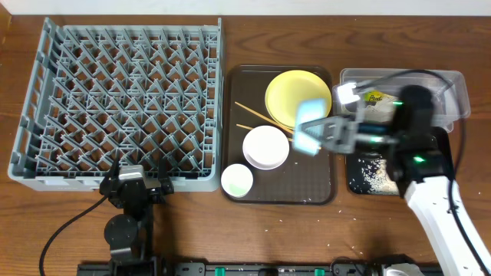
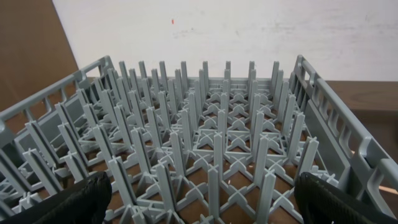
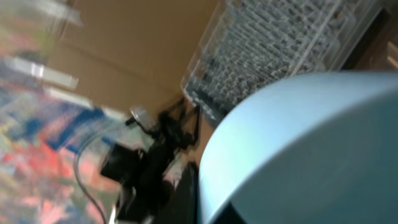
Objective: Sort waste into correct bins and load items into the dishwasher
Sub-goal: 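Return the empty light-blue bowl to the dark tray with the right gripper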
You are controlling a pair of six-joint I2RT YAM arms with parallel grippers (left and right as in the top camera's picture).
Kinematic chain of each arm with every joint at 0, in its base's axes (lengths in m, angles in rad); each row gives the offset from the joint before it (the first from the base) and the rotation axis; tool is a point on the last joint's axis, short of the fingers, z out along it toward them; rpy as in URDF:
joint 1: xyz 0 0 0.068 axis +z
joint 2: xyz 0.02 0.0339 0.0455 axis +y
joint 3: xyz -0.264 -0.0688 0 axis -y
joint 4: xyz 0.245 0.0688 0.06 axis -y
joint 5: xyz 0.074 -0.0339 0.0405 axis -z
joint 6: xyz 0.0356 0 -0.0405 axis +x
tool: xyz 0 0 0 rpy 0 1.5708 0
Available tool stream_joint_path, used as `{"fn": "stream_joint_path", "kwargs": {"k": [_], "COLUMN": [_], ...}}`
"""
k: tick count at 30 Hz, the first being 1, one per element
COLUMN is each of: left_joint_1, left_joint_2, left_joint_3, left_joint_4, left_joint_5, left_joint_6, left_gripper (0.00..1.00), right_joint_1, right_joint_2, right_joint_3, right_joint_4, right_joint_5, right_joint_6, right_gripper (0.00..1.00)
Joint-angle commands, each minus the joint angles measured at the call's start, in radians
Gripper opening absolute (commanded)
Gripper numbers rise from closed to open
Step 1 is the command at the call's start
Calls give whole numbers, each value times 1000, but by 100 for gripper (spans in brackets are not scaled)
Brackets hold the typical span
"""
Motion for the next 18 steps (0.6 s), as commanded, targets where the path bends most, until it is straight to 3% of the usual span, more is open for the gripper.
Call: {"fn": "stream_joint_path", "kwargs": {"k": [1, 5, 10, 18], "left_joint_1": [4, 4, 4, 4], "left_joint_2": [-6, -6, -6, -6], "left_joint_3": [-18, -18, -18, -18], "left_joint_4": [-36, -36, -36, -36], "left_joint_5": [-20, -20, -20, -20], "left_joint_6": [3, 3, 3, 3], "left_gripper": [95, 95, 95, 95], "right_joint_1": [158, 298, 392, 494], "right_joint_2": [56, 139, 224, 476], "right_joint_3": [133, 346, 366, 360], "right_joint_4": [-253, -626, -752, -772], "right_joint_5": [416, 830, 1012, 1034], "right_joint_6": [-158, -297, -310, -310], "right_gripper": [1, 1, 1, 1]}}
